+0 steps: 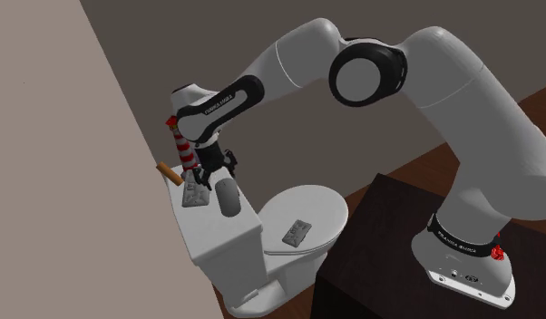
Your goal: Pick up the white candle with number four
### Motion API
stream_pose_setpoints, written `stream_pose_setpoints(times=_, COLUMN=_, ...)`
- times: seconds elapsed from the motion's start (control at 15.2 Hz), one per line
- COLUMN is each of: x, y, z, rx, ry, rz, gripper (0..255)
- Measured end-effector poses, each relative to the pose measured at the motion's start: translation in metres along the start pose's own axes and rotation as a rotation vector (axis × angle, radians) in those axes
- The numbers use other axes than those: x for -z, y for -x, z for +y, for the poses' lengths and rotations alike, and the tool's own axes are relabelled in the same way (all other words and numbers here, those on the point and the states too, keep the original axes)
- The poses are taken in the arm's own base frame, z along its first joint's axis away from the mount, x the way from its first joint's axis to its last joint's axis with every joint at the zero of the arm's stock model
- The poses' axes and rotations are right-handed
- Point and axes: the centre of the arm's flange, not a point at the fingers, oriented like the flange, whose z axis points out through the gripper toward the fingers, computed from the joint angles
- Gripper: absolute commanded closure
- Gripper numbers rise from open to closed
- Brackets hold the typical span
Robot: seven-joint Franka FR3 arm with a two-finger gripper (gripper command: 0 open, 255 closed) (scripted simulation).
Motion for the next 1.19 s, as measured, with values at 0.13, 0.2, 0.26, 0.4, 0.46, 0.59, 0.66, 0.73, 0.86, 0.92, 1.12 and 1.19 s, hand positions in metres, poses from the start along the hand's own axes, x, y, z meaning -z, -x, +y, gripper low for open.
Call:
stream_pose_setpoints(times=0.13, x=-0.010, y=-0.003, z=-0.001, rx=0.000, ry=0.000, rz=0.000, gripper=0)
stream_pose_setpoints(times=0.2, x=-0.016, y=-0.003, z=-0.001, rx=0.000, ry=0.000, rz=0.000, gripper=0)
stream_pose_setpoints(times=0.26, x=-0.020, y=-0.004, z=-0.002, rx=-0.001, ry=0.000, rz=0.000, gripper=0)
stream_pose_setpoints(times=0.4, x=-0.027, y=-0.005, z=-0.001, rx=-0.001, ry=0.000, rz=0.000, gripper=255)
stream_pose_setpoints(times=0.46, x=-0.028, y=-0.006, z=-0.001, rx=-0.001, ry=0.000, rz=0.000, gripper=255)
stream_pose_setpoints(times=0.59, x=-0.027, y=-0.006, z=-0.001, rx=-0.001, ry=-0.001, rz=0.002, gripper=255)
stream_pose_setpoints(times=0.66, x=-0.027, y=-0.006, z=-0.001, rx=-0.001, ry=-0.001, rz=0.002, gripper=255)
stream_pose_setpoints(times=0.73, x=-0.027, y=-0.006, z=-0.001, rx=-0.001, ry=-0.001, rz=0.002, gripper=255)
stream_pose_setpoints(times=0.86, x=-0.027, y=-0.006, z=-0.001, rx=-0.001, ry=-0.001, rz=0.002, gripper=255)
stream_pose_setpoints(times=0.92, x=-0.027, y=-0.006, z=-0.002, rx=-0.001, ry=-0.001, rz=0.002, gripper=255)
stream_pose_setpoints(times=1.12, x=-0.025, y=-0.006, z=-0.002, rx=-0.001, ry=-0.001, rz=0.001, gripper=255)
stream_pose_setpoints(times=1.19, x=-0.022, y=-0.005, z=-0.001, rx=0.000, ry=0.000, rz=0.000, gripper=255)
